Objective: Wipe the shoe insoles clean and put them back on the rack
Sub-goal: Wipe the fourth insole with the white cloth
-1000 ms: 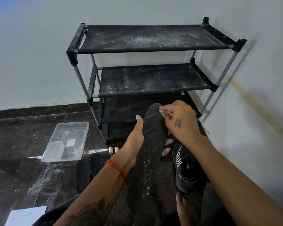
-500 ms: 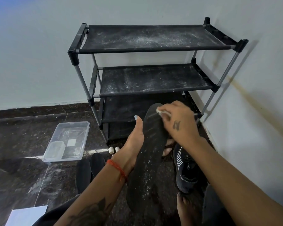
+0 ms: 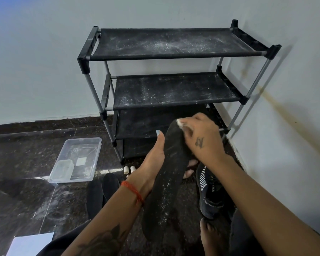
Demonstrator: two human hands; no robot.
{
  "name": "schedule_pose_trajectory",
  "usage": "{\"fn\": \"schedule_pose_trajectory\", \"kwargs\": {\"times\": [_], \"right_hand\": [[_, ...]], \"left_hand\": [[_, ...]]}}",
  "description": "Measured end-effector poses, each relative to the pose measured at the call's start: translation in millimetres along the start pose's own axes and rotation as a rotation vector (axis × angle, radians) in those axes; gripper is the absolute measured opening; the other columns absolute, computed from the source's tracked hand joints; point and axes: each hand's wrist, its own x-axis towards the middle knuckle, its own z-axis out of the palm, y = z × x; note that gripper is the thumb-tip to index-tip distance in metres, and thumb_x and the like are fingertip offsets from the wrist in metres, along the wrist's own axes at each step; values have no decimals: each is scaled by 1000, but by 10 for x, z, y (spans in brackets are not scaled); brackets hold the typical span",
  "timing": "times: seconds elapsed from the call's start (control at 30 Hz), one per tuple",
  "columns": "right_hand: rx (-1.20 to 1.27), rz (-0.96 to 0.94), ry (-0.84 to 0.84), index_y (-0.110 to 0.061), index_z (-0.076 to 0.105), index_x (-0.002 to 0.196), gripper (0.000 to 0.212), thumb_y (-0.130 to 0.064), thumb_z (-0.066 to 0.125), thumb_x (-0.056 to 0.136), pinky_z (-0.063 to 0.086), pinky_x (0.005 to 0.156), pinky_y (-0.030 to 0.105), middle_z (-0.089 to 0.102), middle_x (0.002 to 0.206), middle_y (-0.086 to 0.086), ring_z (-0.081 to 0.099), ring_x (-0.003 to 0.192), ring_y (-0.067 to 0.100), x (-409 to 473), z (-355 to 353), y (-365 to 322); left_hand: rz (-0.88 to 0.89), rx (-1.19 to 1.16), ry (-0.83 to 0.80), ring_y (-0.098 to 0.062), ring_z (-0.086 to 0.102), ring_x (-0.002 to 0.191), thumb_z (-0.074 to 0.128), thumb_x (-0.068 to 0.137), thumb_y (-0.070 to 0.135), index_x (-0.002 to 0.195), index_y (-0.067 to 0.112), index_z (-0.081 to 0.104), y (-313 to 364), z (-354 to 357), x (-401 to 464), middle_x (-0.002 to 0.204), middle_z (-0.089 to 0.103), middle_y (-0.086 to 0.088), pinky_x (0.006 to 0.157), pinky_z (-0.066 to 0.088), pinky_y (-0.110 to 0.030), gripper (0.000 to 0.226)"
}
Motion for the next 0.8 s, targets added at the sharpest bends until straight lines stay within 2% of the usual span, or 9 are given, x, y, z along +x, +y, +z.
{"fn": "schedule_pose_trajectory", "kwargs": {"times": [0.07,0.17,0.23,0.3,0.43,0.53,0.63,0.73,0.8], "right_hand": [[-77,150,-33,-10,70,100,21,-8,57,85,39,68,22,62,91,10,55,76,17,34,-44,179],[9,265,45,-10,68,103,24,-10,59,81,51,72,34,65,88,9,60,80,21,69,-97,287],[161,204,84,-13,68,99,21,-10,64,78,53,67,28,65,82,2,60,73,12,81,-119,167],[288,76,-3,-16,68,93,17,-11,67,77,51,61,16,64,80,-4,60,70,5,40,-86,-65],[293,-93,-115,-14,70,87,14,-10,69,74,49,63,18,63,82,-4,58,69,6,-70,84,-262],[155,-66,-83,-13,68,88,12,-9,68,77,40,62,14,58,84,-5,55,71,8,-33,50,-99],[9,93,-37,-13,67,89,10,-9,64,80,29,58,8,60,85,4,52,73,13,5,-24,157],[8,196,116,-10,66,94,14,-8,61,80,32,60,11,61,88,9,56,76,18,64,-83,259],[45,136,188,-9,67,97,19,-6,62,79,33,65,3,61,92,8,52,78,11,85,-85,139]], "left_hand": [[-11,-15,-3,-29,65,87,24,84,75,107,4,68,3,12,-23,104,68,-16,79,52,-43,86],[-9,-62,2,-29,66,89,19,86,74,121,4,60,29,9,-18,110,66,-14,77,53,-41,88],[-5,-68,17,-28,68,84,18,85,75,119,5,61,40,1,-8,104,69,-13,78,52,-42,88],[12,-57,15,-26,70,76,16,85,75,108,9,64,37,9,-11,93,72,-12,76,52,-42,84],[37,-66,36,-24,71,66,16,90,68,103,12,62,33,-3,1,79,73,-13,57,59,-35,73],[7,-72,15,-29,66,76,26,83,77,105,9,65,24,-29,4,91,69,-16,70,56,-42,81],[-8,-66,12,-29,65,81,24,83,76,107,5,67,0,-17,6,99,67,-16,73,55,-42,87],[-8,-81,-7,-29,65,87,18,86,74,118,4,62,18,2,1,111,66,-14,70,56,-39,89],[-7,-78,4,-30,65,89,20,85,75,112,6,65,19,-12,10,109,67,-14,73,55,-40,86]]}}
